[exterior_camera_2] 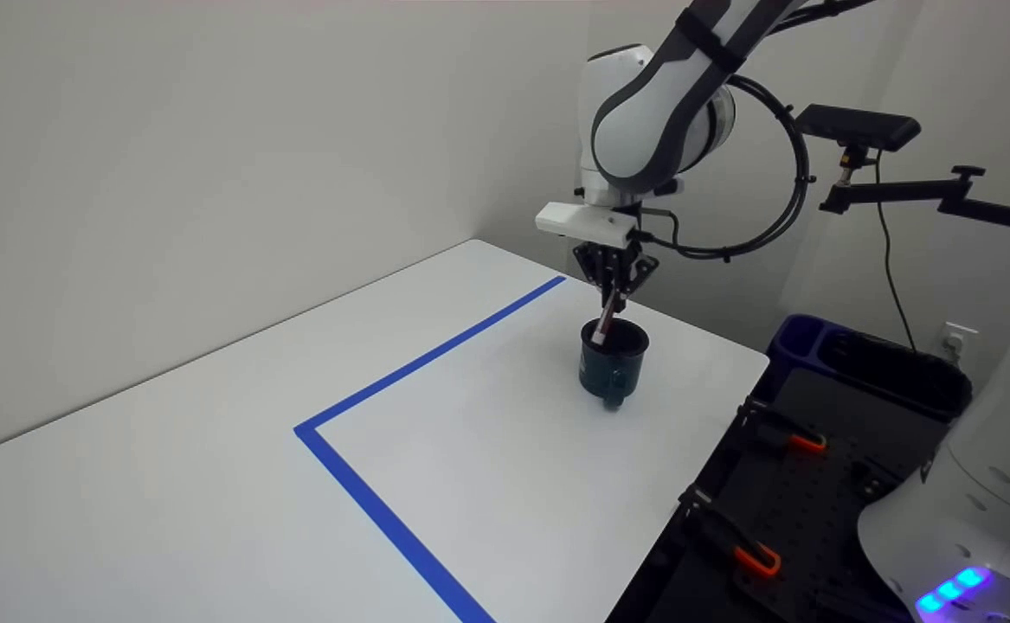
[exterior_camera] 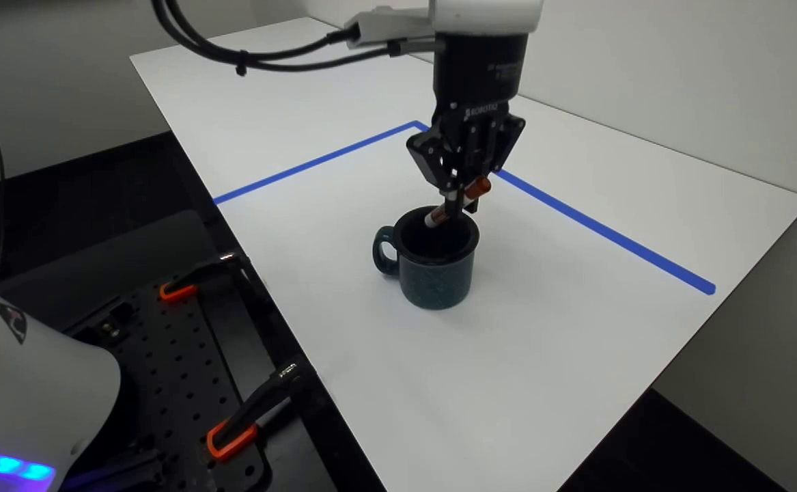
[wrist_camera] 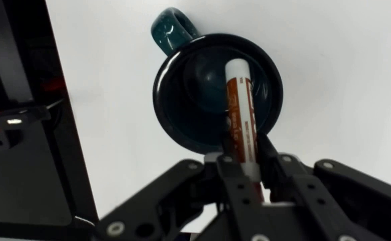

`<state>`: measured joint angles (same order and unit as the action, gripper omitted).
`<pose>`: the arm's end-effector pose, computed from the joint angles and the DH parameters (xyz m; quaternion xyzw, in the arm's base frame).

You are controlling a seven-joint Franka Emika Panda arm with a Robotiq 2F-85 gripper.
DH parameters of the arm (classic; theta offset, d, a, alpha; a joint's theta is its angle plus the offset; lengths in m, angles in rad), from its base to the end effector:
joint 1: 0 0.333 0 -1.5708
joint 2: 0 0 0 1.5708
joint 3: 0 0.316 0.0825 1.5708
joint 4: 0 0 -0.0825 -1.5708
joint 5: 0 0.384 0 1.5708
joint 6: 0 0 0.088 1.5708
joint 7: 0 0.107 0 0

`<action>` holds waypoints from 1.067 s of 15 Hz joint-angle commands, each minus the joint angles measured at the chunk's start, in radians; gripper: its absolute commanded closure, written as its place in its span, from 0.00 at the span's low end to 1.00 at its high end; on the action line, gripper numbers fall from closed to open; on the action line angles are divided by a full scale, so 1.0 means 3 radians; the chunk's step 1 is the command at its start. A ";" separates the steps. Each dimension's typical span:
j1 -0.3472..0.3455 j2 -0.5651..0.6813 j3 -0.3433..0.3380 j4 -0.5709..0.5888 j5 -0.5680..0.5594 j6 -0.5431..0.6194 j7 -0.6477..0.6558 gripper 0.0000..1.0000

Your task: Pick up the marker from the cup and put it on the table

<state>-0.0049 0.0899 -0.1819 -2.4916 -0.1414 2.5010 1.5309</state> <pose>0.4555 -0.0862 0.2457 0.6951 -0.7162 -0.0013 0.0624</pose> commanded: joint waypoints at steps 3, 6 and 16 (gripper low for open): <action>-0.0064 -0.0461 0.0181 0.0136 -0.0094 -0.0531 0.0029 0.95; -0.0052 -0.0348 0.0293 0.0314 0.0115 -0.0515 -0.0252 0.95; -0.0021 0.0769 0.0512 0.0941 0.0837 -0.0474 -0.1847 0.95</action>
<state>-0.0070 0.2261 -0.0363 -2.2811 0.0663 2.3724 1.0892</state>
